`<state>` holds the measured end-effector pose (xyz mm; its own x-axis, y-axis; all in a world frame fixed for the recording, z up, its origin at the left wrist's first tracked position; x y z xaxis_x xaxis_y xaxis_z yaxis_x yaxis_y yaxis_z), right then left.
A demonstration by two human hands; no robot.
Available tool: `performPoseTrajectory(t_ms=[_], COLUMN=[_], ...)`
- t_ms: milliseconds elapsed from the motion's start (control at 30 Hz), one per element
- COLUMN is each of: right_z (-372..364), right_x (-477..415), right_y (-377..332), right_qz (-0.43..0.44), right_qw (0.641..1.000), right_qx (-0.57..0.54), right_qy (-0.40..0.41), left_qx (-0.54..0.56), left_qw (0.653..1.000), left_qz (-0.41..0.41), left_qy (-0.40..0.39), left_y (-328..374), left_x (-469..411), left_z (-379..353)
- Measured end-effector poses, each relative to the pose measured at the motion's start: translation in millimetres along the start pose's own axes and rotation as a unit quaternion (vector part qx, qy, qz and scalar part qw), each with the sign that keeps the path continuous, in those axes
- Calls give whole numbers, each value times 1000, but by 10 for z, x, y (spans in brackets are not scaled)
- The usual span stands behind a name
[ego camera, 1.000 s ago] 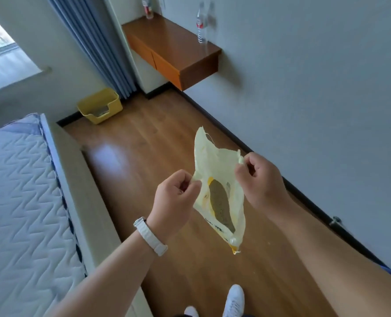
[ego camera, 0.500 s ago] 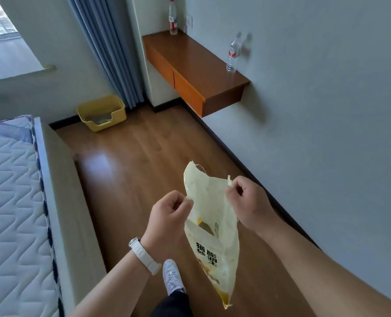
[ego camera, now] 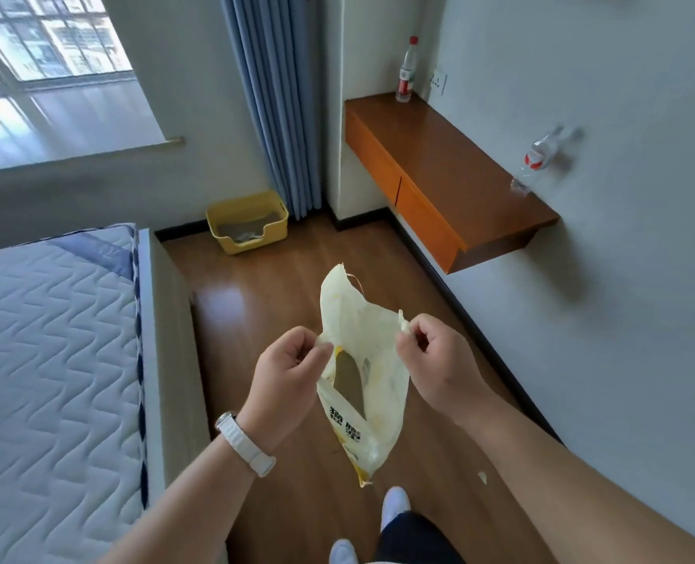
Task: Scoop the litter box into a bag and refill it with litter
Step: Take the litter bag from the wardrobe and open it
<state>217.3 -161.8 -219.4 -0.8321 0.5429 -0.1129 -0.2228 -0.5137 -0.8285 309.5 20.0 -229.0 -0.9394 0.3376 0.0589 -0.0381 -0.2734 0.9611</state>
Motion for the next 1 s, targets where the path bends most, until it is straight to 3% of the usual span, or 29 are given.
performPoseTrajectory(t_ms=[200,467,800,1000], right_z=[-582,-1424,-2211,-2718], right_x=[-1017,-2650,-4092,-4728], right_y=[-161,-140,-478,-547], right_qz=[48,46,68,58], right_qw=[998,994,980,979], right_qx=[-17,-59,-60,-36], right_qy=[-22,-84,-177,-191], left_qx=[-3,-54,-57,-61], left_qw=[998,991,987,984], left_qz=[-3,29,53,77], left_qy=[66,123,140,146], left_y=[-37,-254,-182,-424], left_x=[-977,-2543,-3879,-4620], left_z=[361,657,957,1224])
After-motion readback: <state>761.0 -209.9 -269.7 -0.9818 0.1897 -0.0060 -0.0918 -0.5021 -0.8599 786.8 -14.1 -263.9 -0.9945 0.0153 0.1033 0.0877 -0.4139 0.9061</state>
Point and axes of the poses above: each hand's wrist, its own x-axis away from the middle knuckle, its own z-axis out of the back of the hand, y = z × x, the point moved 2 cm from there along -x, towards the middle knuckle, and after that the axes turned 7 degrees about y, right-handed, at the moved point
